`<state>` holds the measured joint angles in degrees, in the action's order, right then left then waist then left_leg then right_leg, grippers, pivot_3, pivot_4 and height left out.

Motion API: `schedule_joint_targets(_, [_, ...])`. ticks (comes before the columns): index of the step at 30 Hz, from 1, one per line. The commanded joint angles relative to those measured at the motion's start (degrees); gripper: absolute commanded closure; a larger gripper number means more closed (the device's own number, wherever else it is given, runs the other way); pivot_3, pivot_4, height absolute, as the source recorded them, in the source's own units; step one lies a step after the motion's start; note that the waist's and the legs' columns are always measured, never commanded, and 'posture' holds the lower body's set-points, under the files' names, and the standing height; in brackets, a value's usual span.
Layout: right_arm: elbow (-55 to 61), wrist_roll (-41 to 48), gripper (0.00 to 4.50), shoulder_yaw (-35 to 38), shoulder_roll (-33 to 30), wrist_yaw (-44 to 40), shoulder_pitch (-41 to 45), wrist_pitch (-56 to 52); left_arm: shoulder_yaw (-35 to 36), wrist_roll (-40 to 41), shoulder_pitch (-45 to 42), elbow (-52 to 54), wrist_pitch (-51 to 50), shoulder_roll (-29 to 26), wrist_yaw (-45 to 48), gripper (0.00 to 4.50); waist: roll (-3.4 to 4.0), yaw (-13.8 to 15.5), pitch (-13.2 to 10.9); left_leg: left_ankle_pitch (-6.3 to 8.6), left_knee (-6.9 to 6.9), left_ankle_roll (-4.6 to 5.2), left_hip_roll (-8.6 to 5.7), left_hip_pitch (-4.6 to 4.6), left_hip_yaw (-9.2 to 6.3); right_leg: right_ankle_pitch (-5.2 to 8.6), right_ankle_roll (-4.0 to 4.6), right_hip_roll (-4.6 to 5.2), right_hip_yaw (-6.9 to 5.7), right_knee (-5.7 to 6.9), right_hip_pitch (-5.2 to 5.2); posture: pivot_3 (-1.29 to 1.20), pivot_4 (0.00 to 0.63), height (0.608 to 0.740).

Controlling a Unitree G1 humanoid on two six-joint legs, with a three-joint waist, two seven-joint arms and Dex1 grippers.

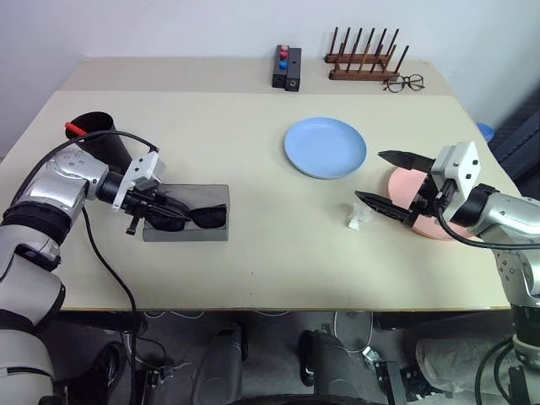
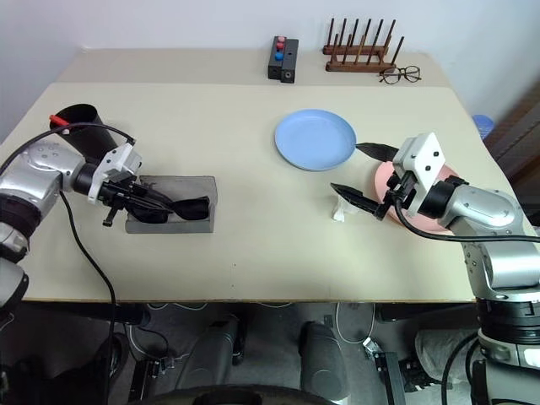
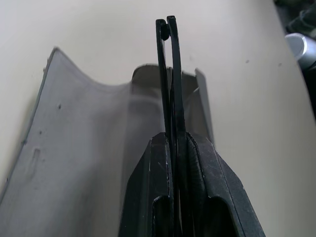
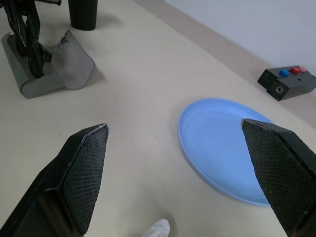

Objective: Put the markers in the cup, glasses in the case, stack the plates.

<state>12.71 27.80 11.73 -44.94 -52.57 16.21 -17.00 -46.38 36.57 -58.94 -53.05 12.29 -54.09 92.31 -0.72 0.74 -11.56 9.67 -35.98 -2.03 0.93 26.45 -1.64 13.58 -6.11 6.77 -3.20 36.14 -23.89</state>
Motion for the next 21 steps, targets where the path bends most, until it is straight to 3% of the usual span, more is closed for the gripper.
schedule_joint_targets(1, [1.8,0.2,0.09,1.4,-0.1,0.5,0.0,0.6,-0.7,-0.9,-2.7,-1.2,-2.1,0.3,0.2,4.49,0.0,0.1,0.0,0.0,0.0,0.0,0.0,0.01,0.0,0.0,0.0,0.0,0.0,0.0,0.0,0.0,0.15,0.74])
schedule_joint_targets(10, [2.3,-0.1,0.09,1.5,-0.6,0.7,-0.6,0.5,-5.1,0.5,-3.2,0.4,-3.9,-0.5,0.2,4.49,0.0,0.0,0.0,0.0,0.0,0.0,0.0,0.0,-0.01,0.0,0.0,0.0,0.0,0.0,0.0,0.0,0.15,0.74])
schedule_joint_targets(14, [2.3,-0.2,0.09,1.4,-0.6,0.8,-0.4,0.4,-6.0,1.1,-3.5,0.1,-5.0,-0.4,0.2,2.74,0.0,0.0,0.0,0.0,-0.01,0.0,0.0,0.0,-0.01,0.0,0.0,0.0,0.0,0.01,0.0,0.0,0.15,0.74])
schedule_joint_targets(19, [2.3,-0.3,0.09,1.4,-0.6,0.7,-0.3,0.2,-6.6,0.9,-4.0,-0.3,-4.4,0.0,0.2,0.17,0.0,0.0,0.0,0.0,-0.01,0.0,0.0,0.0,-0.01,0.0,0.0,0.0,0.0,0.01,0.0,0.0,0.15,0.74])
schedule_joint_targets(21, [2.3,-0.3,0.09,1.4,-0.6,0.6,-0.2,0.2,-6.5,0.6,-4.1,-0.6,-3.8,0.4,0.2,0.08,0.0,0.0,0.0,0.0,-0.01,0.0,0.0,0.0,-0.01,0.0,0.0,0.0,0.0,0.01,0.0,0.0,0.15,0.74])
